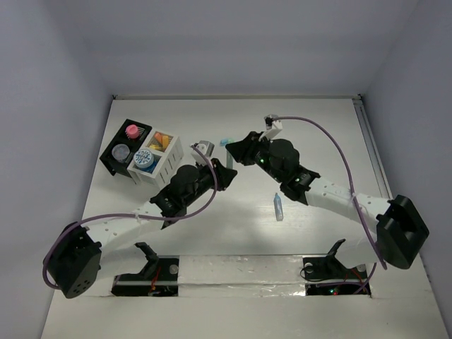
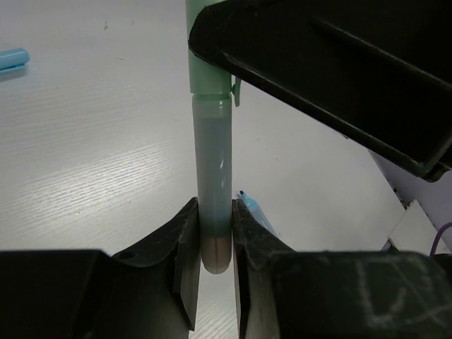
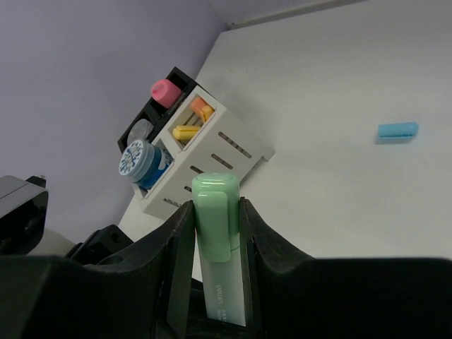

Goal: Sort the stationery into containers
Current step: Pick up the pen from the center of the board.

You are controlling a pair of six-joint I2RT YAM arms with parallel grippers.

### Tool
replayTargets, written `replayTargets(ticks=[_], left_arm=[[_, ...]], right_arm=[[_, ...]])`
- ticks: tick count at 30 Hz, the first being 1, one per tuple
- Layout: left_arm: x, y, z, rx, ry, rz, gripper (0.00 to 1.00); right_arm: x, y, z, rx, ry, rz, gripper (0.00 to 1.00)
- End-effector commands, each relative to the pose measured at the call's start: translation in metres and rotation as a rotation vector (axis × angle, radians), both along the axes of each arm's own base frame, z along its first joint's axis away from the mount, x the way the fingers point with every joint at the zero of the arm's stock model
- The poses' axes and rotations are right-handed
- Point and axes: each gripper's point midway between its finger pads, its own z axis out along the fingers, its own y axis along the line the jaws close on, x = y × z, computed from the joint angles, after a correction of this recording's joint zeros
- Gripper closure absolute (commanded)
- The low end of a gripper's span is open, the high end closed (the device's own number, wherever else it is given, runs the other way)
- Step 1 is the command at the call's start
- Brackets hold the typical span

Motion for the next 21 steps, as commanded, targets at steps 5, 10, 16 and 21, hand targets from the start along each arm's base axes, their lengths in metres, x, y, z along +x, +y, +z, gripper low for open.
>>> replayTargets(ticks=[5,10,16,21], left_arm=[[0.028,0.005,0.082,-0.118,-0.202,0.108,1.0],[0.029,0.008,0.095,-0.101,-0.23,0.116,1.0],[0.026,0.017,0.132,-0.115,-0.305,0.136,1.0],[0.024,0.019,0.158,-0.149,-0.348,0.135,1.0]], right_arm=[[-0.041,0.009,-0.002,0.009,0.046,0.136,1.0],[-0.047,0.009,-0.023,-0.044,0.08,0.166,1.0],[-0.067,0.003,-0.066,-0.146,0.151,0.221,1.0],[-0.084,-0.001,-0.09,-0.178,0.206,0.268,1.0]])
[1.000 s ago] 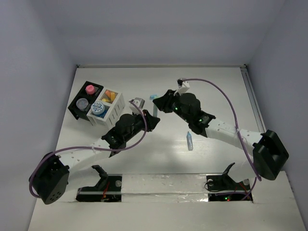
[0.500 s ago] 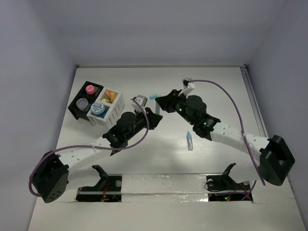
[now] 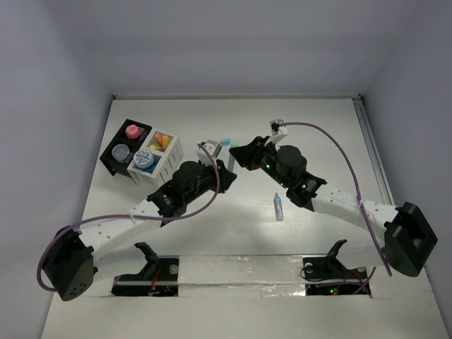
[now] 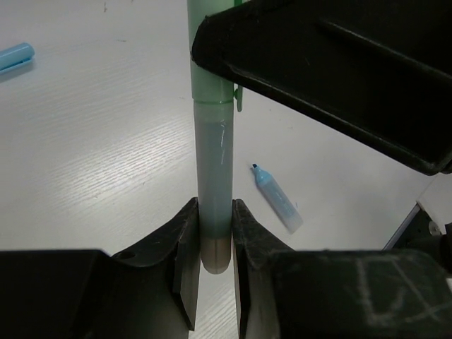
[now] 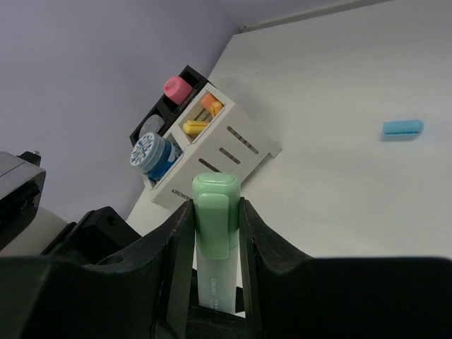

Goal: Sort the stationery into containers
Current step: Pick up the pen from the center of the board.

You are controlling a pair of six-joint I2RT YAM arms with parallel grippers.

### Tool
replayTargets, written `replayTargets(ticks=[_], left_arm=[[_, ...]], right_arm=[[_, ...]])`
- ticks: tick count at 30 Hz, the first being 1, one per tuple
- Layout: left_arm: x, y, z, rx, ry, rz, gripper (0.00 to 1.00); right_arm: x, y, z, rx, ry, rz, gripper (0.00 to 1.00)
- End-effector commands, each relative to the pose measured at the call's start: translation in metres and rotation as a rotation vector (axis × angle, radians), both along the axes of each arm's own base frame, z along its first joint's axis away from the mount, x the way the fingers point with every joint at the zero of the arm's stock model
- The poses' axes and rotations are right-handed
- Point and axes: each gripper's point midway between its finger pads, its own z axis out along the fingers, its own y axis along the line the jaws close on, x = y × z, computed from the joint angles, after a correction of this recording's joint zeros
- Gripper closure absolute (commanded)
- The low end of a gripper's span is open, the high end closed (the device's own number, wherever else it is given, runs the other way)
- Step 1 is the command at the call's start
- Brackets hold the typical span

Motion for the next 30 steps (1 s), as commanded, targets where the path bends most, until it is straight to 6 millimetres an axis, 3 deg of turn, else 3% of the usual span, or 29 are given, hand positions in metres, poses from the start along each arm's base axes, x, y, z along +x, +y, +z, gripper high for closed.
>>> replayTargets(ticks=[1,8,19,25,27,29,30], left_arm=[[0.033,0.019,0.158,-0.3,-0.343,0.168,1.0],[0.041,0.006,0.174,-0.335,-0.358,0.151,1.0],[0.049,0.034,0.242,-0.41,-0.462,0.157,1.0],[0.043,0.033,0.265,-0.424,-0.497,0.118,1.0],[0.042,0.031,0.267,-0.43,-0.49,0.108,1.0],[0.04,0.029,0.258,-0.432,-0.469,0.095,1.0],[0.038,0.025,0.244,-0.417,-0.441,0.072,1.0]], right_arm=[[-0.068,0.012,-0.088,-0.191,0.22,0.248,1.0],[-0.088,0.034,-0.104,-0.151,0.267,0.293,1.0],[-0.11,0.035,-0.135,-0.154,0.336,0.305,1.0],[-0.125,0.041,-0.153,-0.172,0.376,0.336,1.0],[-0.119,0.04,-0.152,-0.173,0.372,0.305,1.0],[-0.104,0.043,-0.123,-0.166,0.28,0.271,1.0],[-0.09,0.038,-0.118,-0.193,0.25,0.194,1.0]])
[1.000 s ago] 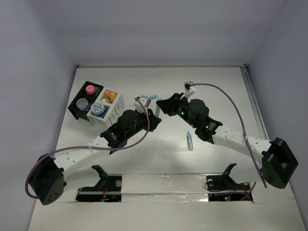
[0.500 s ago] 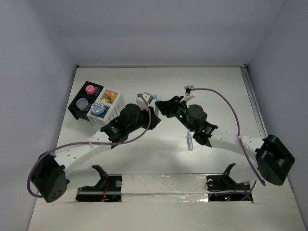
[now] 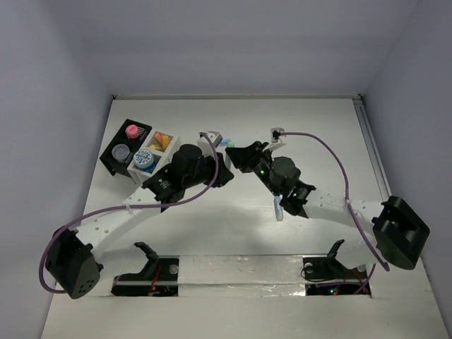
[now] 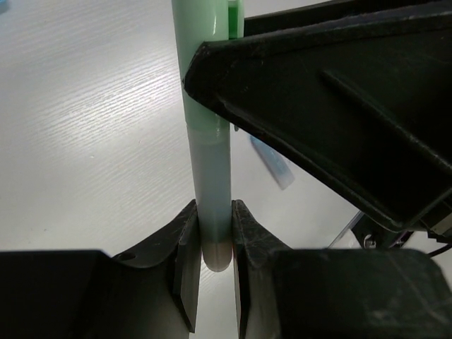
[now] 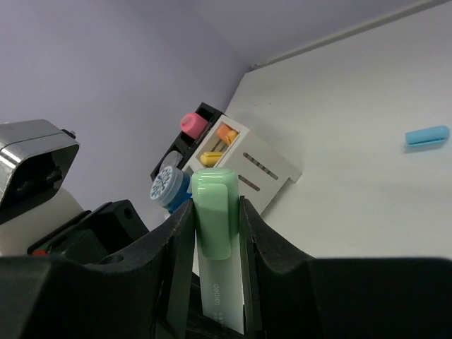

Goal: Sort the stationery into containers
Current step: Pick up the pen from the center of the board, then place the pen in the storage box.

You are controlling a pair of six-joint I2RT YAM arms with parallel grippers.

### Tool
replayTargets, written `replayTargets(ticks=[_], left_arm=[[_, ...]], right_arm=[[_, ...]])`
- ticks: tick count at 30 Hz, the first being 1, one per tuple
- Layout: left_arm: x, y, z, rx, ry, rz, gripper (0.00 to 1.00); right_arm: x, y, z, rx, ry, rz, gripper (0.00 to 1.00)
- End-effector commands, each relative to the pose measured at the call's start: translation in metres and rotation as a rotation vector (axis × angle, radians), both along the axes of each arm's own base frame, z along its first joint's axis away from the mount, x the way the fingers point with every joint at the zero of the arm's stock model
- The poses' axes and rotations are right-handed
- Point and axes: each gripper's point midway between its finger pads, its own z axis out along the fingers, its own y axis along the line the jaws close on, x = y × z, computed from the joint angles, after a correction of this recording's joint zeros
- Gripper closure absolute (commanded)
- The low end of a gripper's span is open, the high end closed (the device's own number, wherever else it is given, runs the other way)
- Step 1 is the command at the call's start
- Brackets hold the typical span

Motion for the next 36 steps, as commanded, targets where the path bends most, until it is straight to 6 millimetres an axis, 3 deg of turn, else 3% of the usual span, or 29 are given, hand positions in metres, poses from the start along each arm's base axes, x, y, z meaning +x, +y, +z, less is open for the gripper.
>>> replayTargets(ticks=[1,4,5,6,9,10,12,13,15,16,17,18,19,20,21,22,23,24,25,26,27,28,29,31,32,33,34,35,36], left_arm=[[0.042,0.016,0.229,-0.515,-0.572,0.168,1.0],[0.036,0.016,0.184,-0.467,-0.476,0.157,1.0],[0.034,0.017,0.168,-0.445,-0.44,0.16,1.0],[0.033,0.019,0.14,-0.413,-0.39,0.169,0.97],[0.021,0.029,0.11,-0.379,-0.325,0.183,0.76],[0.014,0.035,0.102,-0.369,-0.312,0.191,0.64],[0.004,0.049,0.083,-0.3,-0.273,0.215,0.49],[0.002,0.053,0.09,-0.314,-0.291,0.225,0.45],[-0.004,0.067,0.077,-0.244,-0.267,0.255,0.36],[-0.011,0.074,0.085,-0.244,-0.286,0.258,0.27],[-0.015,0.084,0.078,-0.205,-0.268,0.289,0.24],[-0.019,0.09,0.082,-0.198,-0.274,0.296,0.19],[-0.028,0.097,0.102,-0.215,-0.328,0.284,0.02],[-0.034,0.104,0.101,-0.186,-0.323,0.288,0.01],[-0.036,0.114,0.108,-0.176,-0.343,0.32,0.01],[-0.044,0.126,0.131,-0.196,-0.399,0.338,0.01],[-0.048,0.135,0.133,-0.179,-0.407,0.359,0.01],[-0.049,0.148,0.145,-0.184,-0.439,0.407,0.01],[-0.055,0.159,0.153,-0.19,-0.48,0.43,0.01],[-0.056,0.167,0.156,-0.192,-0.505,0.464,0.01],[-0.054,0.179,0.157,-0.186,-0.525,0.526,0.01],[-0.051,0.183,0.149,-0.171,-0.527,0.55,0.01],[-0.051,0.189,0.149,-0.175,-0.544,0.576,0.01],[-0.046,0.197,0.137,-0.151,-0.538,0.63,0.01],[-0.044,0.202,0.134,-0.136,-0.53,0.654,0.01],[-0.043,0.208,0.134,-0.126,-0.528,0.689,0.01],[-0.043,0.211,0.132,-0.12,-0.531,0.702,0.01],[-0.041,0.215,0.133,-0.118,-0.538,0.722,0.01],[-0.041,0.214,0.134,-0.121,-0.542,0.711,0.01]], right_arm=[[-0.079,0.027,-0.101,-0.356,0.219,0.269,1.0],[-0.04,0.03,-0.049,-0.313,0.12,0.174,1.0],[-0.026,0.028,-0.043,-0.309,0.11,0.14,1.0],[-0.014,0.033,-0.019,-0.271,0.081,0.126,1.0],[0.017,0.039,-0.008,-0.256,0.05,0.08,1.0],[0.029,0.045,0.015,-0.226,0.019,0.069,1.0],[0.054,0.051,0.031,-0.192,-0.014,0.054,1.0],[0.062,0.054,0.038,-0.178,-0.027,0.058,1.0],[0.077,0.061,0.051,-0.146,-0.051,0.059,1.0],[0.087,0.067,0.044,-0.156,-0.046,0.07,1.0],[0.099,0.07,0.066,-0.129,-0.083,0.059,1.0],[0.104,0.075,0.067,-0.132,-0.085,0.062,1.0],[0.112,0.084,0.056,-0.149,-0.073,0.069,1.0],[0.12,0.086,0.058,-0.151,-0.08,0.063,1.0],[0.124,0.094,0.073,-0.13,-0.109,0.079,1.0],[0.126,0.1,0.074,-0.126,-0.115,0.094,1.0],[0.133,0.109,0.057,-0.139,-0.098,0.107,1.0],[0.137,0.115,0.069,-0.117,-0.118,0.113,1.0],[0.136,0.123,0.068,-0.109,-0.123,0.147,1.0],[0.143,0.132,0.05,-0.118,-0.108,0.16,1.0],[0.144,0.14,0.066,-0.088,-0.142,0.181,1.0],[0.146,0.146,0.064,-0.082,-0.149,0.196,1.0],[0.151,0.154,0.05,-0.091,-0.142,0.212,1.0],[0.143,0.173,0.067,-0.082,-0.226,0.249,1.0],[0.147,0.175,0.068,-0.108,-0.262,0.246,1.0],[0.145,0.189,0.049,-0.14,-0.248,0.269,1.0],[0.142,0.198,0.048,-0.146,-0.258,0.287,1.0],[0.144,0.2,0.062,-0.132,-0.289,0.287,1.0],[0.14,0.208,0.059,-0.144,-0.299,0.297,1.0]])
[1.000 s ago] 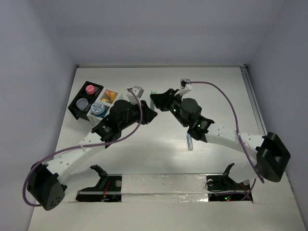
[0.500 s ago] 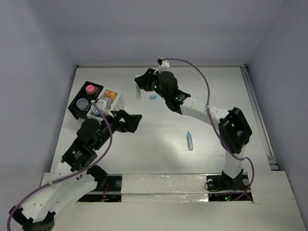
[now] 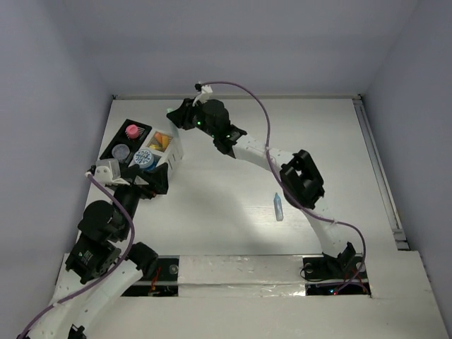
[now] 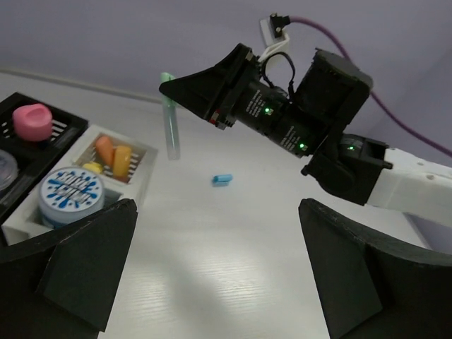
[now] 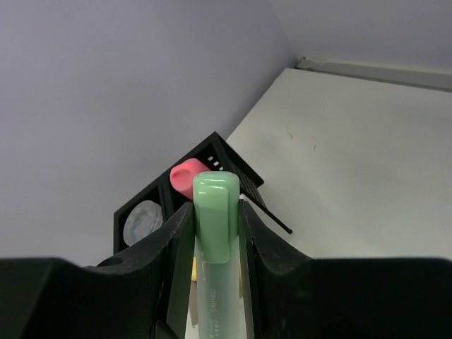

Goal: Sort the stationery into containers
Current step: Place the pen in the storage box.

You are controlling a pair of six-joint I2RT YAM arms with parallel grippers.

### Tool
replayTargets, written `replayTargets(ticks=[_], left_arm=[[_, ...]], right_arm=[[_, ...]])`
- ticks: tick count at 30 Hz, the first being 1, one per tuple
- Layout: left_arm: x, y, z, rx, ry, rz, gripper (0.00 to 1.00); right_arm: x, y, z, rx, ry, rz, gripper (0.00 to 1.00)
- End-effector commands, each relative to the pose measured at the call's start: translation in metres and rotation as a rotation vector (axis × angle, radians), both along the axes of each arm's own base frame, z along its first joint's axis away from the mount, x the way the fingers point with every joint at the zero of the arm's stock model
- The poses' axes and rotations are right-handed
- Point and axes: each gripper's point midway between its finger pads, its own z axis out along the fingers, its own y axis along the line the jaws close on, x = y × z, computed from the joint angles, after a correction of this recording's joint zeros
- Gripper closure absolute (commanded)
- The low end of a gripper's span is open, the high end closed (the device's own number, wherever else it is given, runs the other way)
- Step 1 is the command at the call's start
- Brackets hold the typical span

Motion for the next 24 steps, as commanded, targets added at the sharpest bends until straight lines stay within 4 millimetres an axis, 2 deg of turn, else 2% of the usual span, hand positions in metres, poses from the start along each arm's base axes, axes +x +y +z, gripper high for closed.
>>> replayTargets(ticks=[1,2,4,5,6,7,8,10,11,17,18,24], left_arm=[[0.007,0.014,-0.003,0.028,-0.001,0.082,0.01],[0.008,0.013,-0.001,0.029,-0.01,0.075,0.01],[0.01,0.012,-0.002,0.04,-0.01,0.068,0.01],[0.011,0.012,-0.001,0.043,-0.013,0.065,0.01],[0.012,0.012,-0.002,0.046,-0.011,0.065,0.01],[0.014,0.011,-0.003,0.053,-0.007,0.061,0.01],[0.014,0.01,-0.003,0.054,-0.007,0.053,0.01],[0.014,0.01,-0.003,0.056,-0.01,0.052,0.01],[0.014,0.009,-0.003,0.057,-0.01,0.051,0.01],[0.014,0.011,-0.002,0.059,-0.013,0.056,0.01],[0.015,0.012,-0.002,0.06,-0.013,0.06,0.01],[0.016,0.007,-0.005,0.071,-0.007,0.038,0.01]], right_arm=[[-0.019,0.029,0.037,0.021,-0.142,0.082,1.0],[-0.023,0.036,0.046,0.029,-0.168,0.091,1.0],[-0.024,0.047,0.032,-0.006,-0.179,0.1,1.0],[-0.027,0.053,0.032,-0.009,-0.186,0.108,1.0],[-0.025,0.054,0.04,0.002,-0.207,0.104,1.0],[-0.029,0.059,0.04,0.005,-0.211,0.114,1.0],[-0.026,0.063,0.03,-0.004,-0.204,0.112,1.0],[-0.024,0.065,0.032,0.005,-0.21,0.108,1.0],[-0.021,0.067,0.023,-0.003,-0.2,0.108,1.0],[-0.016,0.072,0.008,0.0,-0.223,0.102,1.0],[-0.014,0.074,-0.001,-0.009,-0.226,0.102,1.0],[-0.02,0.081,-0.006,-0.003,-0.244,0.122,1.0]])
